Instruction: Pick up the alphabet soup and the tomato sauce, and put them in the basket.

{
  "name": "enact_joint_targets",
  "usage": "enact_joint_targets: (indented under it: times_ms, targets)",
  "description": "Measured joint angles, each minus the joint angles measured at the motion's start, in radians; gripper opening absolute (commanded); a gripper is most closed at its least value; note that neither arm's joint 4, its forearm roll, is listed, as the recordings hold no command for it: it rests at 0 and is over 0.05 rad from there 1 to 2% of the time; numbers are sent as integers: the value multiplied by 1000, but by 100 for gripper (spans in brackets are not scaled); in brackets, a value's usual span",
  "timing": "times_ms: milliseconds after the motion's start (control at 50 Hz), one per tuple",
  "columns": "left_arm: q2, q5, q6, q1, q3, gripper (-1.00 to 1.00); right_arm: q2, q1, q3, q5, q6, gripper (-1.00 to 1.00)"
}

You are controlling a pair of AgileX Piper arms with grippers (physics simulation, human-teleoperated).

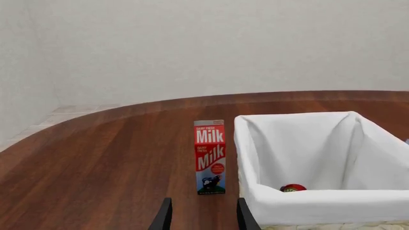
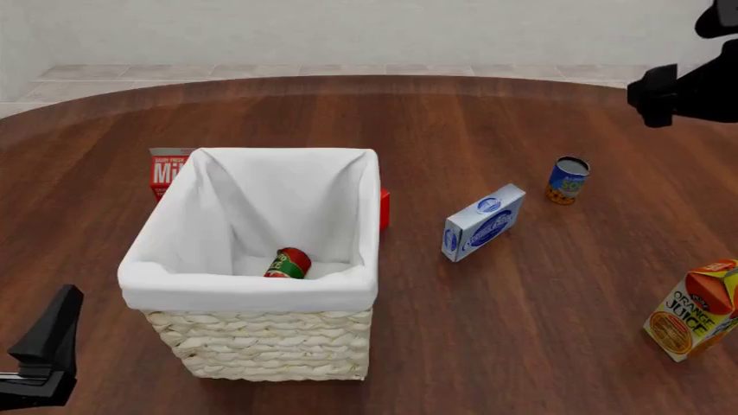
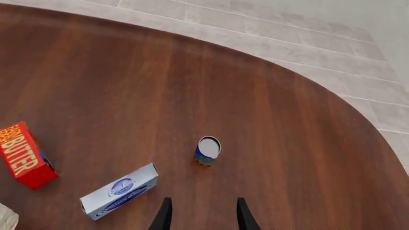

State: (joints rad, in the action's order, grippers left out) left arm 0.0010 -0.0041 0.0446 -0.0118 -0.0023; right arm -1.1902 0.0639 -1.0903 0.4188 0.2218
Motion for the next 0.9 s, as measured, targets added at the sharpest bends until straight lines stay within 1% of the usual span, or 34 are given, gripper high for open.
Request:
enact_joint_targets:
  times_ms: [200, 520, 900]
  targets:
    - [0, 1, 0, 0, 0, 100, -48, 20, -11, -17, -5, 100]
    - [0, 1, 0, 1, 0, 100, -118, 30, -21, -40, -23, 100]
    - [0, 2, 0, 2, 0, 100, -172, 38, -29, -68, -24, 100]
